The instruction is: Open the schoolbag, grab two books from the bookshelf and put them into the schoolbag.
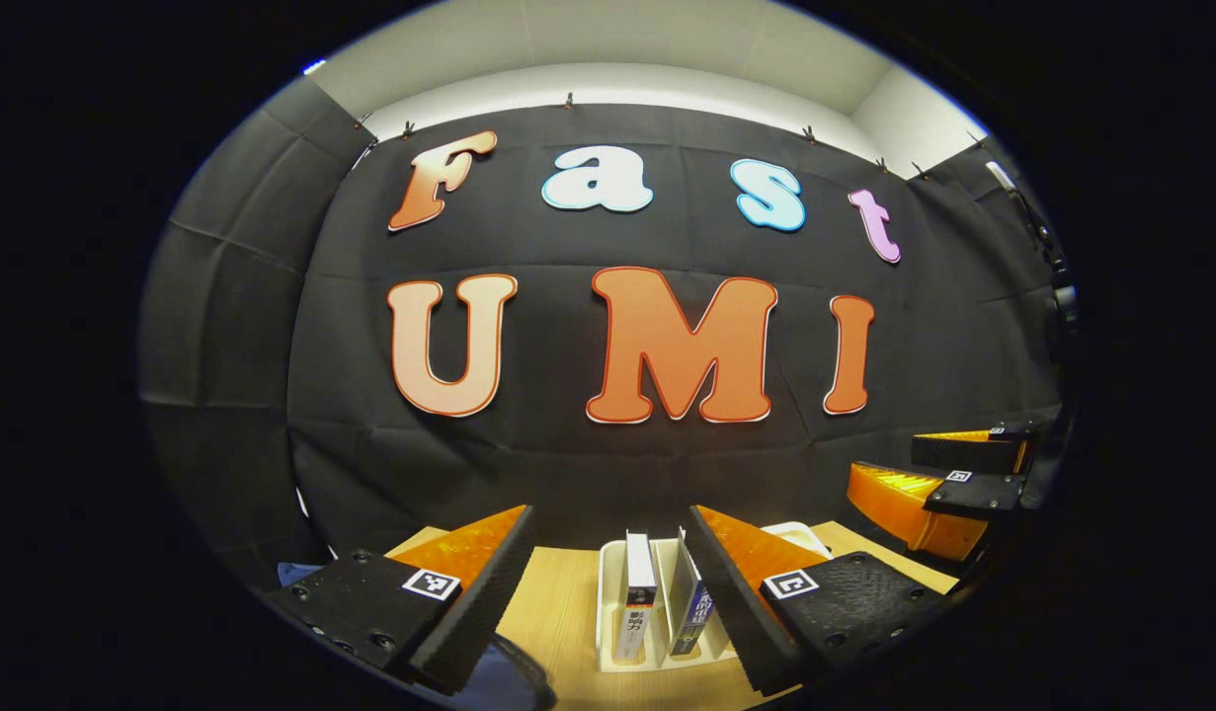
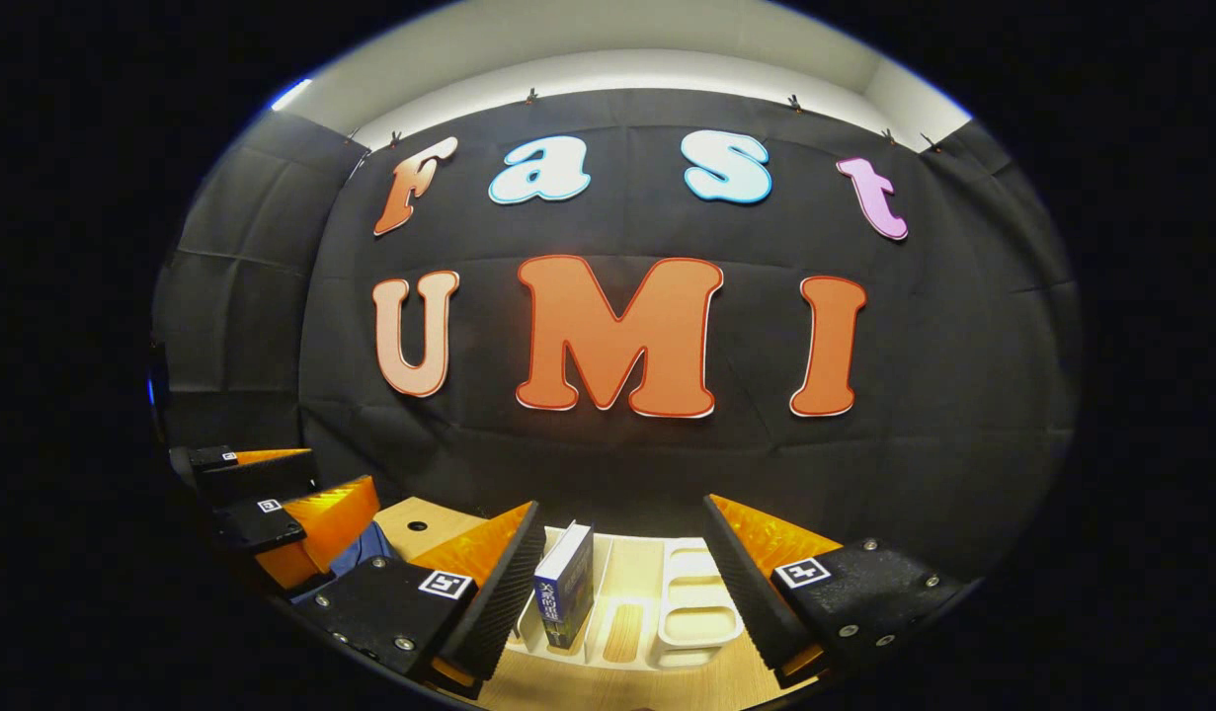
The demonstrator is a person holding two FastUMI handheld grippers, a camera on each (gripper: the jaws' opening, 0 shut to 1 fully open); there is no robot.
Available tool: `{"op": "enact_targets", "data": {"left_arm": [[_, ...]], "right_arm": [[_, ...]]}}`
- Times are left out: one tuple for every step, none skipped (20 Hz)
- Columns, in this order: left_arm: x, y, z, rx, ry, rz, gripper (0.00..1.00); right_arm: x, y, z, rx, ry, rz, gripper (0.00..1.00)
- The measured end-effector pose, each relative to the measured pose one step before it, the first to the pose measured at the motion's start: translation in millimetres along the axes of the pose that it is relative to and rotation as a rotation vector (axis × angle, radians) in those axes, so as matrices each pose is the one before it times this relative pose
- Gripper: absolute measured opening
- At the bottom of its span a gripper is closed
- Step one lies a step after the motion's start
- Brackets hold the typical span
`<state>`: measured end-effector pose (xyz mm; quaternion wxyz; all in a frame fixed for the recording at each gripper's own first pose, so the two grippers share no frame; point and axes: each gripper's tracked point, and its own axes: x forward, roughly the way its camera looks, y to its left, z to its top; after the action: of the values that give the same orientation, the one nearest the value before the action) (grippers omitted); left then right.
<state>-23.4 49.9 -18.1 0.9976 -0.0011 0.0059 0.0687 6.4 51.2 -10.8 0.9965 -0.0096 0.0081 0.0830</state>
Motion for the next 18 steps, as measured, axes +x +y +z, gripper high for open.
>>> {"op": "enact_targets", "data": {"left_arm": [[-0.98, 5.74, -3.76, 0.00499, 0.00905, 0.00746, 0.95], [-1.81, 3.67, -4.74, 0.00844, 0.01429, 0.00771, 0.95], [-0.96, 4.13, -6.99, 0.01107, 0.01539, 0.00682, 0.95], [-0.11, 3.47, -9.79, 0.01428, 0.01959, 0.00482, 0.95], [-1.79, 5.02, -7.99, 0.01869, 0.01985, 0.00555, 0.95], [-0.20, 5.39, -11.31, 0.02183, 0.02386, 0.00491, 0.95], [0.51, 5.93, -13.74, 0.02158, 0.02596, 0.00736, 0.95], [-0.01, 5.46, -12.60, 0.02355, 0.03146, 0.00576, 0.95], [1.12, 4.62, -15.46, 0.02803, 0.03105, 0.00602, 0.96], [1.08, 4.18, -19.81, 0.03595, 0.03814, 0.00501, 0.96], [0.76, 2.45, -18.73, 0.04414, 0.03931, -0.00255, 0.96], [1.21, 0.53, -20.00, 0.04767, 0.04302, -0.00564, 0.95], [0.01, -1.60, -18.68, 0.05247, 0.04354, -0.01260, 0.96], [-0.34, -1.77, -15.33, 0.05034, 0.02777, -0.00524, 0.96], [1.16, -3.44, -14.47, 0.03962, 0.02437, -0.00799, 0.96], [1.38, -9.27, -16.81, 0.02917, 0.02688, -0.01262, 0.96], [1.19, -6.61, -15.85, 0.03210, 0.03869, -0.00950, 0.96], [-0.58, -5.72, -15.61, 0.02788, 0.03249, -0.01002, 0.96]], "right_arm": [[0.48, -0.50, -1.42, -0.00074, 0.00296, -0.00027, 0.95], [1.16, 0.15, -1.66, -0.00061, 0.00406, -0.00036, 0.95], [0.04, -0.95, -2.32, -0.00039, 0.00432, -0.00119, 0.95], [0.12, -0.46, -1.66, 0.00056, 0.00426, 0.00122, 0.95], [0.56, -0.46, -1.65, 0.00012, 0.00347, -0.00044, 0.95], [0.76, -1.32, -2.62, 0.00009, 0.00610, 0.00060, 0.95], [-0.16, -1.09, -2.08, -0.00116, 0.00506, -0.00051, 0.95], [0.51, -1.66, -1.94, -0.00136, 0.00324, -0.00241, 0.95], [0.23, -1.33, -1.02, -0.00131, 0.00332, -0.00082, 0.95], [0.15, -3.09, -1.56, -0.00088, 0.00046, -0.00410, 0.95], [0.22, -2.30, -1.06, 0.00050, 0.00205, -0.00206, 0.95], [0.89, -3.51, -2.04, 0.00080, 0.00197, -0.00524, 0.95], [1.09, -3.22, -2.30, 0.00099, 0.00387, -0.00542, 0.95], [0.12, -2.96, -2.69, 0.00047, 0.00452, -0.00465, 0.95], [0.69, -3.53, -3.23, 0.00009, 0.00550, -0.00530, 0.95], [0.48, -2.90, -3.41, -0.00080, 0.00544, -0.00519, 0.95], [0.66, -2.58, -3.48, -0.00041, 0.00648, -0.00434, 0.95], [0.79, -2.20, -4.06, -0.00094, 0.00859, -0.00316, 0.95]]}}
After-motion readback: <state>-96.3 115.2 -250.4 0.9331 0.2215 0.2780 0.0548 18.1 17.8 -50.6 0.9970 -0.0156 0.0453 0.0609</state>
